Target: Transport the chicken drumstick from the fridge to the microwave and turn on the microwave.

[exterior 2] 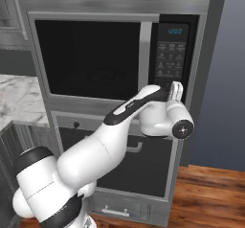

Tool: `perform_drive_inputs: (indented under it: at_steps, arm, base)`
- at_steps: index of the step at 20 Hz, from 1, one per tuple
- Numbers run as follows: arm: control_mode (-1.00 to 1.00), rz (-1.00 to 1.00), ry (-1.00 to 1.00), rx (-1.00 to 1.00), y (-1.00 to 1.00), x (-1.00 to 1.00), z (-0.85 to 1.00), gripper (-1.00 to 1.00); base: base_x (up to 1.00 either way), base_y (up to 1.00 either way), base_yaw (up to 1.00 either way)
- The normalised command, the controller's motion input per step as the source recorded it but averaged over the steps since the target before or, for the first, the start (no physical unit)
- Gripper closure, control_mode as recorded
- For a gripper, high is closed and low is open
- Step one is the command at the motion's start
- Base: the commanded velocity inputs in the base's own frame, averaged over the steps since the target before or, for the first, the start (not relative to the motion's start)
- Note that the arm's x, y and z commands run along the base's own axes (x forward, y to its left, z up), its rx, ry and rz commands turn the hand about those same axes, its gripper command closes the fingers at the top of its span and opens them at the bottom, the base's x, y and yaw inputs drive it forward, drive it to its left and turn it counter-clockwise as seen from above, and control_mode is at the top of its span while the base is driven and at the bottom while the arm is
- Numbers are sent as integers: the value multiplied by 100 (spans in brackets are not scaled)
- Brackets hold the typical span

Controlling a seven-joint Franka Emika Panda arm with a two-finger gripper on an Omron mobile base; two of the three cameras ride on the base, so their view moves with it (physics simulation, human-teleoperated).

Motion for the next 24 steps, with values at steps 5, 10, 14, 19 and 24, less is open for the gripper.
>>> perform_drive_inputs:
  at_steps: [5, 10, 14, 19, 24]
  arm:
    - [-100, 0, 0, 0, -2, 15, -11, 100]
    - [-100, 0, 0, 0, -7, 20, -5, 100]
    - [-100, 0, 0, 0, -11, 21, -5, 100]
    - [-100, 0, 0, 0, -15, 18, -15, 100]
    - [-100, 0, 0, 0, -6, 18, -13, 100]
  base:
    - [0, 0, 0]
    - [0, 0, 0]
    - [0, 0, 0]
    - [0, 0, 0]
    - [0, 0, 0]
